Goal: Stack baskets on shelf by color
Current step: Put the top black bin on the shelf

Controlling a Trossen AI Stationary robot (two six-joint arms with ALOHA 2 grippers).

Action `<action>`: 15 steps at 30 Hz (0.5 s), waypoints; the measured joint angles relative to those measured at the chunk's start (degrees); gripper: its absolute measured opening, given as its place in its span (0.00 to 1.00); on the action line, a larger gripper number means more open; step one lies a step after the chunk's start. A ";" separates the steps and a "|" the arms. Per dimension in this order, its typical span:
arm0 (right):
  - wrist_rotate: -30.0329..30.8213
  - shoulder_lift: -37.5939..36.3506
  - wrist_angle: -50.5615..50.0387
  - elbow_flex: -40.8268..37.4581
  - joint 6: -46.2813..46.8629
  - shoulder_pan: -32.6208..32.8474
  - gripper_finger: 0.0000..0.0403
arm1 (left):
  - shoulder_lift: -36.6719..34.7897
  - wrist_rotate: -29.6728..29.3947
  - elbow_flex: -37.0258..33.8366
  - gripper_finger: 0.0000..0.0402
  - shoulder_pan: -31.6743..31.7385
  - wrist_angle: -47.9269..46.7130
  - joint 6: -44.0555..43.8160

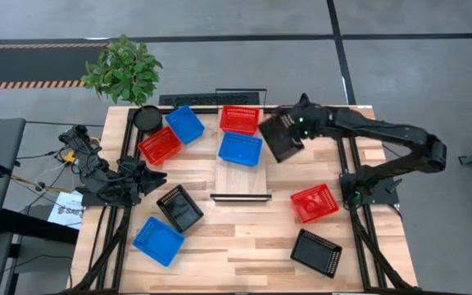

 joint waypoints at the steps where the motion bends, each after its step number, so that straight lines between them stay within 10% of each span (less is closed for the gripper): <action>1: -0.13 0.28 2.41 1.06 -1.27 0.47 0.01 | 0.00 0.01 0.00 0.42 0.00 -0.01 0.09; 15: -10.63 24.68 12.30 21.60 -20.24 8.72 0.01 | 0.00 -0.10 -0.02 0.42 -0.02 0.01 0.14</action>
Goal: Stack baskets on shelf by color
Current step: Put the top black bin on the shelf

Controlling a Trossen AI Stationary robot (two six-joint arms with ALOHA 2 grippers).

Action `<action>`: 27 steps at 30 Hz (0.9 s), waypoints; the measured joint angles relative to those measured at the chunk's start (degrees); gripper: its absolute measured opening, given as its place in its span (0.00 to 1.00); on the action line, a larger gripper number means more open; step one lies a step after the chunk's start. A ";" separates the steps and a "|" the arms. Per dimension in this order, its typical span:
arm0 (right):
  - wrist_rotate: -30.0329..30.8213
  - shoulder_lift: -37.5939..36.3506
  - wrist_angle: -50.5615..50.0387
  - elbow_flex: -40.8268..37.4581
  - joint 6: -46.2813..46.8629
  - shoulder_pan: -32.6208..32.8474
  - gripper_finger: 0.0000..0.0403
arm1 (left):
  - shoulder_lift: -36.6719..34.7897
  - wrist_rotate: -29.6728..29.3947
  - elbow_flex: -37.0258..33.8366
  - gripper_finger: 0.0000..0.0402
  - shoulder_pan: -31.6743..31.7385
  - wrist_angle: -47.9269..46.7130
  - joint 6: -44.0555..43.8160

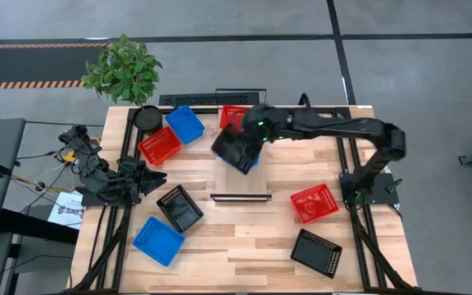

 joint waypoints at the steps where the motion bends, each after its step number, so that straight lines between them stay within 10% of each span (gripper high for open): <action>1: -1.09 1.52 -0.88 1.55 -1.02 0.44 0.01 | 0.00 0.00 0.02 0.42 0.00 0.01 -0.12; 27: -7.94 11.10 -19.78 10.49 -8.90 5.09 0.02 | 0.02 0.04 0.02 0.42 0.01 -1.02 0.04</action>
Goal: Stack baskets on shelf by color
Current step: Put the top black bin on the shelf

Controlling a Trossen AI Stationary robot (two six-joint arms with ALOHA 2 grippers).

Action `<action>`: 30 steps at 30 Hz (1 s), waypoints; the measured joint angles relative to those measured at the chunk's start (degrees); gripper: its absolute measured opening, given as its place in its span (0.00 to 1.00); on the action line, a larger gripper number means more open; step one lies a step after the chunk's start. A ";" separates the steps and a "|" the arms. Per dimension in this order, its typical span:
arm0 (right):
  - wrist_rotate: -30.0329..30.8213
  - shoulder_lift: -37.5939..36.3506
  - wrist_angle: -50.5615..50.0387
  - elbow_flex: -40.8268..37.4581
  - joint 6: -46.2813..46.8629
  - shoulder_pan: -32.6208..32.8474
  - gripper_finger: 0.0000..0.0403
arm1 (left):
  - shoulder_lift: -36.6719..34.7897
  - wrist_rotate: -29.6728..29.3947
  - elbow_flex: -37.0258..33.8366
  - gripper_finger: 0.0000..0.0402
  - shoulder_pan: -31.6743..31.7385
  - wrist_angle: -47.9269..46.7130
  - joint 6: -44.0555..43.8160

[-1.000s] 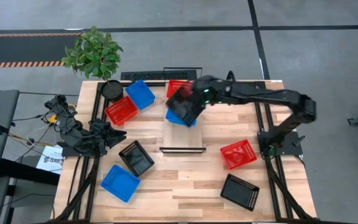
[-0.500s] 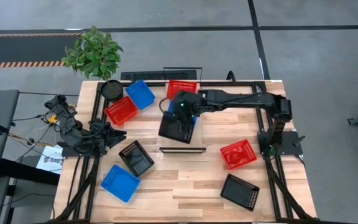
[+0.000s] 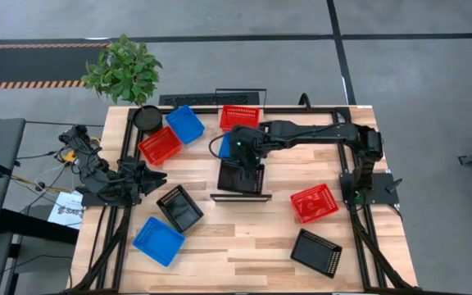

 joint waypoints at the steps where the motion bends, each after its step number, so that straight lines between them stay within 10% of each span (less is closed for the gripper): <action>1: -0.06 0.10 -0.13 -0.27 -0.08 -0.01 0.02 | 0.00 0.00 0.00 0.42 0.01 -0.02 0.00; 30: 2.03 5.79 -5.13 -1.38 -1.97 -3.27 0.02 | -0.02 -0.07 0.00 0.42 0.00 -0.10 -1.09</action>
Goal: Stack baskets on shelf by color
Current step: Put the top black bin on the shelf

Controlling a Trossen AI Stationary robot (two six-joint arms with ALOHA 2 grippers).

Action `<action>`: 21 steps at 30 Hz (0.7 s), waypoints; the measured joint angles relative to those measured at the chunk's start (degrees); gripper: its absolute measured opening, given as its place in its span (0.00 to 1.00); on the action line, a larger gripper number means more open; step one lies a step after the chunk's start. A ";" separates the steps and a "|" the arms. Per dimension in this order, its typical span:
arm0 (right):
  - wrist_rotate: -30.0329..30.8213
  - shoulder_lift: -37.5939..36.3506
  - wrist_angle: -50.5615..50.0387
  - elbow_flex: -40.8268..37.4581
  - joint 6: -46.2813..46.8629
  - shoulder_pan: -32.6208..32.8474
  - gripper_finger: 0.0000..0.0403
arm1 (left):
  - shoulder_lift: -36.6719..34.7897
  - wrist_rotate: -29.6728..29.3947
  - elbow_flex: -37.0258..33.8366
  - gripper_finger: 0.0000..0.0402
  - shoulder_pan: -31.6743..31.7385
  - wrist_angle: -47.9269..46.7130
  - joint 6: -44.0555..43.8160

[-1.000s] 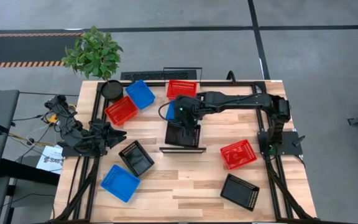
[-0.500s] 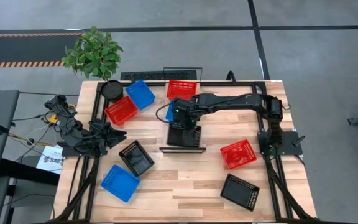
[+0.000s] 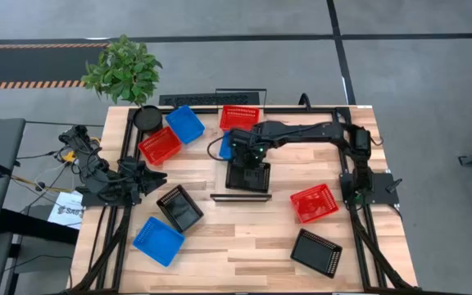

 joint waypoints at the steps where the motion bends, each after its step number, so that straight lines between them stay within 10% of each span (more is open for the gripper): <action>1: 0.10 0.00 0.11 0.00 0.00 -0.34 0.02 | 0.00 0.00 0.00 0.42 0.01 0.00 -0.21; 21: -0.23 0.00 1.00 0.00 -2.36 1.48 0.03 | 0.00 -0.15 0.00 0.42 -0.01 -0.17 -0.20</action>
